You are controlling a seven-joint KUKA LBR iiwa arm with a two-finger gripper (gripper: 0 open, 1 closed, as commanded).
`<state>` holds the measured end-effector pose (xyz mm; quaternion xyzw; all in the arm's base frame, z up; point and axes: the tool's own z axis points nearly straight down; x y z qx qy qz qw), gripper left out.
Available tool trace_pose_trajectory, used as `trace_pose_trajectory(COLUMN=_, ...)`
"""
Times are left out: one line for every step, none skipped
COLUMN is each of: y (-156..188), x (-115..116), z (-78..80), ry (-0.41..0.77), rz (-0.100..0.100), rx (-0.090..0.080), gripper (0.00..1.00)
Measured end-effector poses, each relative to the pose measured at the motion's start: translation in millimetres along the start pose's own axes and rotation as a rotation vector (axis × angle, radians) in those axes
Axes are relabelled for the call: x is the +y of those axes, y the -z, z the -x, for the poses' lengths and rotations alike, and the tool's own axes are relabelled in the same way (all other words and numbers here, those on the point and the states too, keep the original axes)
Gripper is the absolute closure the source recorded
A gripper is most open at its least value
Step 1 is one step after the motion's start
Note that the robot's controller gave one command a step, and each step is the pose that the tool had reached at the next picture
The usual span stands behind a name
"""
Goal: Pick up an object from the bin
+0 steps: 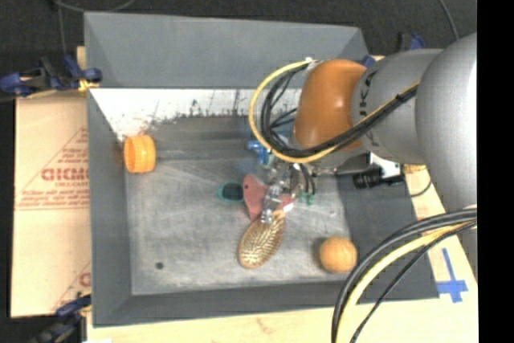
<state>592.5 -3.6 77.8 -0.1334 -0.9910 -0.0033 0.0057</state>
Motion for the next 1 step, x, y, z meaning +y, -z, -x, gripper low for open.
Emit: trace_pose_trajectory(y=8.2, x=0.1, z=-0.6, ry=0.002, rz=-0.001, rx=-0.004, gripper=1.00)
